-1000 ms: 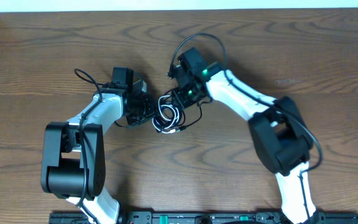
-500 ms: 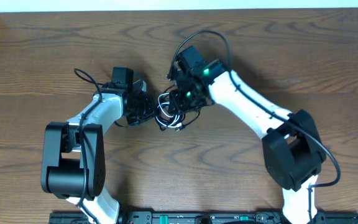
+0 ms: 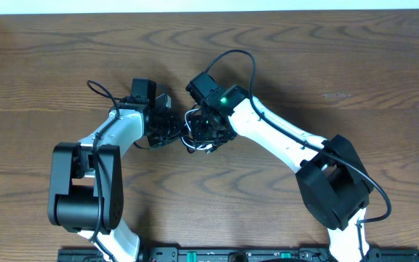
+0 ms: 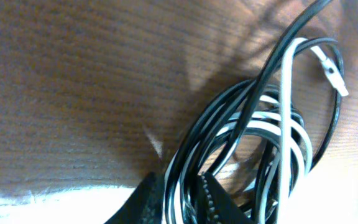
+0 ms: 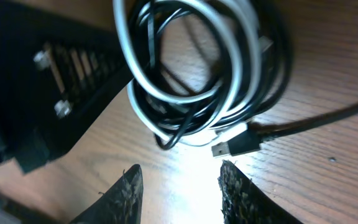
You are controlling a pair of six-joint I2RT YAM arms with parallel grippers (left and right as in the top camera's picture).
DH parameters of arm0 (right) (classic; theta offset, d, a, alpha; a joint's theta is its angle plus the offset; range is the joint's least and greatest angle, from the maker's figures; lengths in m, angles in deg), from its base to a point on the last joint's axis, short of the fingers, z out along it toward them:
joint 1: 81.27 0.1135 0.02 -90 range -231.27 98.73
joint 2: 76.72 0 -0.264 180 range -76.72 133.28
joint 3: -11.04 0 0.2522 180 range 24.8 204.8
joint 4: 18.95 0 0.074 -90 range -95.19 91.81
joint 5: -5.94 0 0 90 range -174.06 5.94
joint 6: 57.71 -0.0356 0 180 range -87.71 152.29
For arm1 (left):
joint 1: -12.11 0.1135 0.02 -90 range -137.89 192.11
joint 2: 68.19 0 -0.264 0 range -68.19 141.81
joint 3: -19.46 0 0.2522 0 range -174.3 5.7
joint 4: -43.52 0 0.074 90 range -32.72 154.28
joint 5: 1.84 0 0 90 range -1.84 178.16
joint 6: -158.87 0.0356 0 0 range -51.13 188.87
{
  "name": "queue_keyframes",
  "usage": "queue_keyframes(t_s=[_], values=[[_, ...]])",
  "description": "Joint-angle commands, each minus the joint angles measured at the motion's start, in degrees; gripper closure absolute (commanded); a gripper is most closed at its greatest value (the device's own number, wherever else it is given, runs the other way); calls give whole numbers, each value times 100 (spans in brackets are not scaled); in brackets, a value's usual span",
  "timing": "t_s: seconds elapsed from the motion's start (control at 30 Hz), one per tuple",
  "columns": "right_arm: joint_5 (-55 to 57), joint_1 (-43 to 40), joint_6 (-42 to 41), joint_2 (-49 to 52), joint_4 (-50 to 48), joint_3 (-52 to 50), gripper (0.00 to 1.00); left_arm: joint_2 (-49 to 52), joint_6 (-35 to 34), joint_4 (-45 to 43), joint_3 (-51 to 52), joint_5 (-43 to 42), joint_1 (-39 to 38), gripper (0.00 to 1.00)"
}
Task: Untangle cables
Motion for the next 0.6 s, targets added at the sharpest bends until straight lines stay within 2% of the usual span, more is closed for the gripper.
queue_keyframes(t_s=[0.0,0.2,0.57], values=[[345,61,-570,63,-66,-120,65,74,13,66,33,94,9,76],[308,76,-654,66,-649,-492,73,74,17,199,33,-166,9,65],[251,85,-734,66,-1290,-870,73,74,17,240,33,-164,9,64]])
